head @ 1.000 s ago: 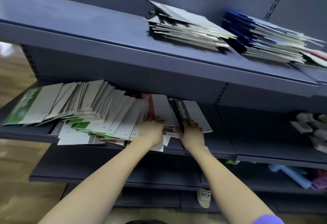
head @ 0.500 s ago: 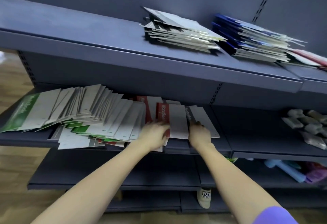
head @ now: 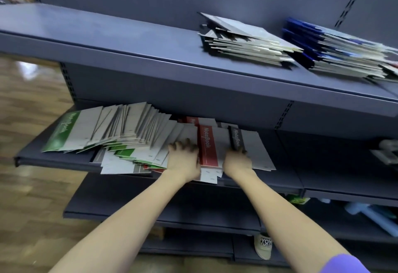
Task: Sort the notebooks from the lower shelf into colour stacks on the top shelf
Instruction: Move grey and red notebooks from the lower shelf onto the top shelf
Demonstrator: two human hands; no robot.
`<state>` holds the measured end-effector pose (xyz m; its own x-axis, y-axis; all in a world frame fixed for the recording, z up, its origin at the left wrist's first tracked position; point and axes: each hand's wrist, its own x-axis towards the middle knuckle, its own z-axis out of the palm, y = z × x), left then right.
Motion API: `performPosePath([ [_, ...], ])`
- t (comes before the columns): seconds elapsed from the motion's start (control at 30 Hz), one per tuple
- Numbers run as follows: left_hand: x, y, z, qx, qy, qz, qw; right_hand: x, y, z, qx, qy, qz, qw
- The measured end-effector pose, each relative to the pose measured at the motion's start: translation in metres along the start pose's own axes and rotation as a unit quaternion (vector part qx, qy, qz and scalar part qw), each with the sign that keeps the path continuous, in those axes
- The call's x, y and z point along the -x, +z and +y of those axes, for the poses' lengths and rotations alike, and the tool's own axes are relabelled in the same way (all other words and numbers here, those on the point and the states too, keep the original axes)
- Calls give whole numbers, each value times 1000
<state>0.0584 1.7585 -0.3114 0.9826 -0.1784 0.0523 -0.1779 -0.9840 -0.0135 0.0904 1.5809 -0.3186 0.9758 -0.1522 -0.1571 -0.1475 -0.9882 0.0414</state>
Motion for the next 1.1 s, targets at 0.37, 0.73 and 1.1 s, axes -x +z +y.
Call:
performPosePath([
  [0.37, 10, 0, -22, 116, 59, -30, 991, 1, 2, -19, -54, -95, 15, 994],
  [0.73, -7, 13, 10, 72, 118, -34, 990, 4, 17, 58, -27, 71, 10, 997],
  [1.1, -4, 15, 23, 59, 149, -19, 987, 18, -5, 90, -92, 62, 107, 988],
])
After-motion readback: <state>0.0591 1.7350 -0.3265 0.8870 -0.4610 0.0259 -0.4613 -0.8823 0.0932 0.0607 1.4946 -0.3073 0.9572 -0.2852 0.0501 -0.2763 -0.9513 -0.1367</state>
